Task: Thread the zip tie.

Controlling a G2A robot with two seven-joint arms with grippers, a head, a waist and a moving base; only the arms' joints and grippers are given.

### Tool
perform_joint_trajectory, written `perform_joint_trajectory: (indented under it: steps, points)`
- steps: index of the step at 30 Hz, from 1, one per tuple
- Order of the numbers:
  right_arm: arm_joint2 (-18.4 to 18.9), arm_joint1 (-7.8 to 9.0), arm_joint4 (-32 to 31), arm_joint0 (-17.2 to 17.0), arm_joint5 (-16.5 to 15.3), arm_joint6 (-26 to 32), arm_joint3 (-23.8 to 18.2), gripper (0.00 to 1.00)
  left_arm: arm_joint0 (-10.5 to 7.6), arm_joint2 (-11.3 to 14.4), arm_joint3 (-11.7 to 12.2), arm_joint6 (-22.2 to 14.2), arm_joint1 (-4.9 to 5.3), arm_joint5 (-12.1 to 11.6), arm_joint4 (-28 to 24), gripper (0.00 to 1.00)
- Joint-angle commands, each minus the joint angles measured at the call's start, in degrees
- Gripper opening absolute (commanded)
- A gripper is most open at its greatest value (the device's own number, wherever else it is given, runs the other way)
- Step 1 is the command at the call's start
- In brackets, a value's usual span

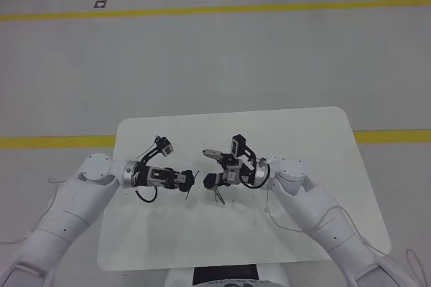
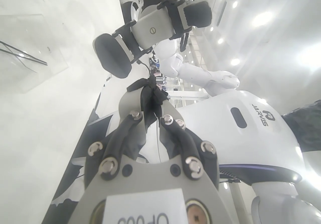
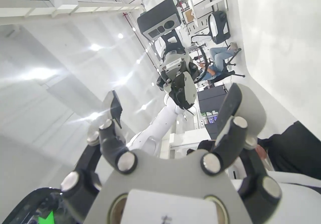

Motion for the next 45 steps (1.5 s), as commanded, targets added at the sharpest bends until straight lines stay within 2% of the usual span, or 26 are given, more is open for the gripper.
perform_joint_trajectory:
  steps: [1, 3, 5, 6, 8, 20, 40, 42, 45]
  points:
    - [0.02, -0.01, 0.38, 0.07, 0.22, 0.28, 0.2, 1.0, 0.0, 0.0, 0.0, 0.0, 0.0, 0.0, 0.0, 0.0]
    - [0.0, -0.02, 0.56, 0.08, 0.09, 0.45, 0.4, 0.98, 0.0, 0.0, 0.0, 0.0, 0.0, 0.0, 0.0, 0.0]
    - [0.0, -0.02, 0.67, 0.05, -0.19, 0.53, 0.61, 0.47, 0.0, 0.0, 0.0, 0.0, 0.0, 0.0, 0.0, 0.0]
    - [0.0, -0.02, 0.69, -0.01, -0.37, 0.56, 0.66, 0.39, 0.0, 0.0, 0.0, 0.0, 0.0, 0.0, 0.0, 0.0]
    - [-0.05, -0.01, 0.55, -0.15, -0.85, 0.75, 0.7, 0.31, 0.0, 0.0, 0.0, 0.0, 0.0, 0.0, 0.0, 0.0]
    - [-0.45, -0.08, 0.52, -0.38, -2.13, 0.92, 1.14, 0.23, 0.0, 0.0, 0.0, 0.0, 0.0, 0.0, 0.0, 0.0]
    - [-2.04, -0.67, 1.07, 0.65, -2.33, 0.77, 2.43, 0.21, 0.0, 0.0, 0.0, 0.0, 0.0, 0.0, 0.0, 0.0]
    - [-2.11, -0.7, 1.03, 0.64, -2.4, 0.77, 2.53, 0.19, 0.0, 0.0, 0.0, 0.0, 0.0, 0.0, 0.0, 0.0]
    - [-2.17, -0.72, 0.98, 0.62, -2.44, 0.71, 2.65, 0.09, 0.0, 0.0, 0.0, 0.0, 0.0, 0.0, 0.0, 0.0]
